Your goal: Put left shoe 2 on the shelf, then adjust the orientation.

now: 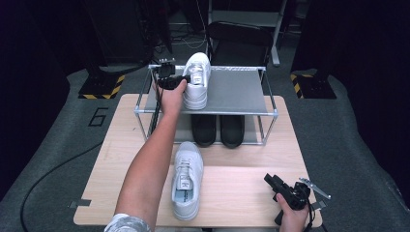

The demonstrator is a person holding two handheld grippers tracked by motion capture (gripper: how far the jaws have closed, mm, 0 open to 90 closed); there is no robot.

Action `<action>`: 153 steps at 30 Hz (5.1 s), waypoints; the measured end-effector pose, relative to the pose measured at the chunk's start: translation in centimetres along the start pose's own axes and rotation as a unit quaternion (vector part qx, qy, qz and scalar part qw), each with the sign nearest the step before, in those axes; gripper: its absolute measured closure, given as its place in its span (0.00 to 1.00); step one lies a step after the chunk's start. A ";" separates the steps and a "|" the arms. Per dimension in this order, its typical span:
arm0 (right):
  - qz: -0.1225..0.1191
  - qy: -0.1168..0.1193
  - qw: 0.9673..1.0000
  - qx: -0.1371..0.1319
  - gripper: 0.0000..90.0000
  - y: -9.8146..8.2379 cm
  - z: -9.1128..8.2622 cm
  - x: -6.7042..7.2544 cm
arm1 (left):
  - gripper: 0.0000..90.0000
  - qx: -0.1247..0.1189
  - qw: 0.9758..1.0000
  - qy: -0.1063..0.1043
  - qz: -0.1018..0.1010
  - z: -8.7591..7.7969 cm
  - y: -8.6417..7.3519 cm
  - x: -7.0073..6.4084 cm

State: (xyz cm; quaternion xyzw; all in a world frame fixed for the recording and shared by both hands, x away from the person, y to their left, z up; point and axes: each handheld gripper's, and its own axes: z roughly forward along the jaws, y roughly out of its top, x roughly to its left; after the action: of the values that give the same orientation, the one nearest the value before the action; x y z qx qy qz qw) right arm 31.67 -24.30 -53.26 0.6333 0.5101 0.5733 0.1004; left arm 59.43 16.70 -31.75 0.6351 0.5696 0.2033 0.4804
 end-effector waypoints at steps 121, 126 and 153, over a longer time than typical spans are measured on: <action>-0.186 0.117 0.968 0.119 0.54 -5.2 6.6 14.2 | 0.56 -0.033 0.995 -0.061 0.073 -15.6 -23.8 9.4; -0.180 0.137 0.967 0.120 0.53 -5.2 7.1 15.5 | 0.56 -0.029 0.996 -0.058 0.069 -15.7 -23.9 9.8; -0.190 0.146 0.958 0.156 0.65 -5.5 9.4 17.4 | 0.56 -0.022 0.996 -0.058 0.057 -15.5 -24.3 10.2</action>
State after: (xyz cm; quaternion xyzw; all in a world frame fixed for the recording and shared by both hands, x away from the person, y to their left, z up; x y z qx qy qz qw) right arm 33.40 -4.23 -49.35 0.4415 0.7136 0.5430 0.0317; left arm 36.82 29.28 -48.10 0.6667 0.4990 0.2056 0.5140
